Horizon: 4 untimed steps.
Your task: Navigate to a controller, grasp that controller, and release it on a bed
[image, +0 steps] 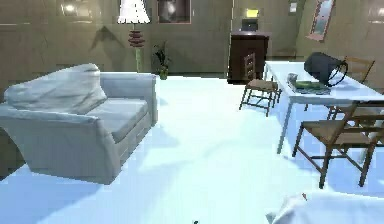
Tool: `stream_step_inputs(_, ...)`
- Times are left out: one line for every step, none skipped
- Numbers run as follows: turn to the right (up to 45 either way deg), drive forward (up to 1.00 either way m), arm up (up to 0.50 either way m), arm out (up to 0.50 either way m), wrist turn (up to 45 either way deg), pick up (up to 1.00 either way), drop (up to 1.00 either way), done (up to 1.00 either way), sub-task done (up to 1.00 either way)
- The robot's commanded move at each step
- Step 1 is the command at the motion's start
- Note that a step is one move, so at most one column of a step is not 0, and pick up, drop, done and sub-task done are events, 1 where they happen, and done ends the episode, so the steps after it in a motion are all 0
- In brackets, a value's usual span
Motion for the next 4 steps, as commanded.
stream_step_inputs(-45.0, 0.0, 0.0, 0.0, 0.0, 0.0, 0.0, 0.0, 0.0)
stream_step_inputs(-12.0, 0.0, 0.0, 0.0, 0.0, 0.0, 0.0, 0.0, 0.0)
stream_step_inputs(-3.0, 0.0, 0.0, 0.0, 0.0, 0.0, 0.0, 0.0, 0.0)
stream_step_inputs(45.0, 0.0, 0.0, 0.0, 0.0, 0.0, 0.0, 0.0, 0.0)
